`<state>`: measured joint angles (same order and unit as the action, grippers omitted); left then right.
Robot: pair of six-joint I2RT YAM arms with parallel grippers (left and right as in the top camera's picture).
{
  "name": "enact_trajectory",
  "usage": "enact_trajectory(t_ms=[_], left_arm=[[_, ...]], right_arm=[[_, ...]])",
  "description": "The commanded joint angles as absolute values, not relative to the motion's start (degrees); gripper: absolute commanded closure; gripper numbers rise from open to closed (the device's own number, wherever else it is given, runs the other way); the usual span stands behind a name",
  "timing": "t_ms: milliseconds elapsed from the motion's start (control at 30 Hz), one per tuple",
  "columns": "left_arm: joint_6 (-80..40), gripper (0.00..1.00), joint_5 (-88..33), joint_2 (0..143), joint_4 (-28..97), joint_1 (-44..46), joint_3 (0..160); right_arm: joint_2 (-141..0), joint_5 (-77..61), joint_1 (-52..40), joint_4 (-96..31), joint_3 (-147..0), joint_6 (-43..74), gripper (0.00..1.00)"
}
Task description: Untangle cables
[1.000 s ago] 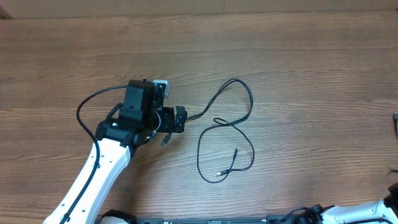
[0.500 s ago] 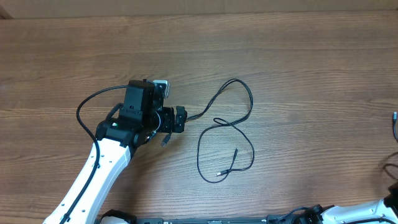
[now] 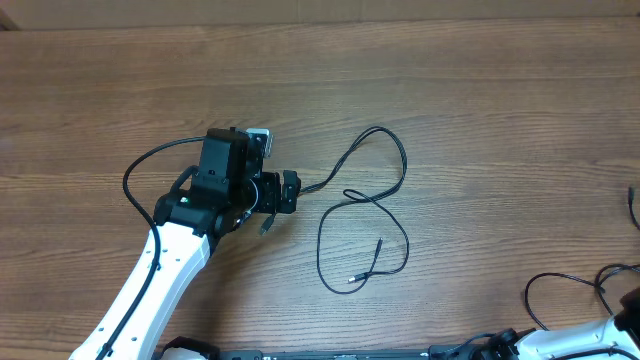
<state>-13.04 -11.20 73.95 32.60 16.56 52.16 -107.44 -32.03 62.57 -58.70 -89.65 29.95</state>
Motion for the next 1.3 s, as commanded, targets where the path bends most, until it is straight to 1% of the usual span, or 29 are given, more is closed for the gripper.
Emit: enact_trajectory(t_ms=[0,67,233,300,433,567,700,833,900,1133,1267], left_arm=[[-11.99,0.0,-11.84,74.15,32.56,16.53,52.77],[-11.99,0.0,-11.84,74.15,32.56,16.51,52.77],[-12.01,0.0,-11.84,74.15,32.56,16.53,52.77],[-12.01,0.0,-11.84,74.15,32.56,16.53,52.77],[-11.99,0.01,-11.84,74.15,32.56,16.51,52.77],[-12.01,0.01,-11.84,74.15,32.56,16.53,52.77],[-11.99,0.0,-11.84,74.15,32.56,16.53,52.77],[-11.99,0.0,-11.84,74.15,32.56,16.53,52.77],[-11.99,0.0,-11.84,74.15,32.56,16.51,52.77],[-11.99,0.0,-11.84,74.15,32.56,16.53,52.77],[-11.99,0.0,-11.84,74.15,32.56,16.53,52.77]], right_arm=[[-106.54,-38.52,58.48,-58.13,-89.49,21.1,0.46],[-106.54,-38.52,56.14,-58.13,-89.49,19.0,0.42],[-106.54,-38.46,46.85,-58.28,-89.49,11.27,0.24],[-106.54,-38.17,43.77,-58.65,-89.49,9.65,0.21],[-106.54,-34.48,35.94,-59.94,-89.49,8.91,0.18],[-106.54,-30.94,27.51,-61.23,-89.47,4.78,0.11],[-106.54,-25.58,20.67,-62.24,-89.47,4.16,0.04],[-106.54,-22.68,13.72,-62.24,-89.47,4.14,0.01],[-106.54,-20.84,10.0,-61.71,-89.47,4.19,0.01],[-106.54,-16.71,1.28,-59.09,-89.06,4.19,0.01],[-106.54,-14.81,-3.79,-54.89,-86.08,4.19,0.0]])
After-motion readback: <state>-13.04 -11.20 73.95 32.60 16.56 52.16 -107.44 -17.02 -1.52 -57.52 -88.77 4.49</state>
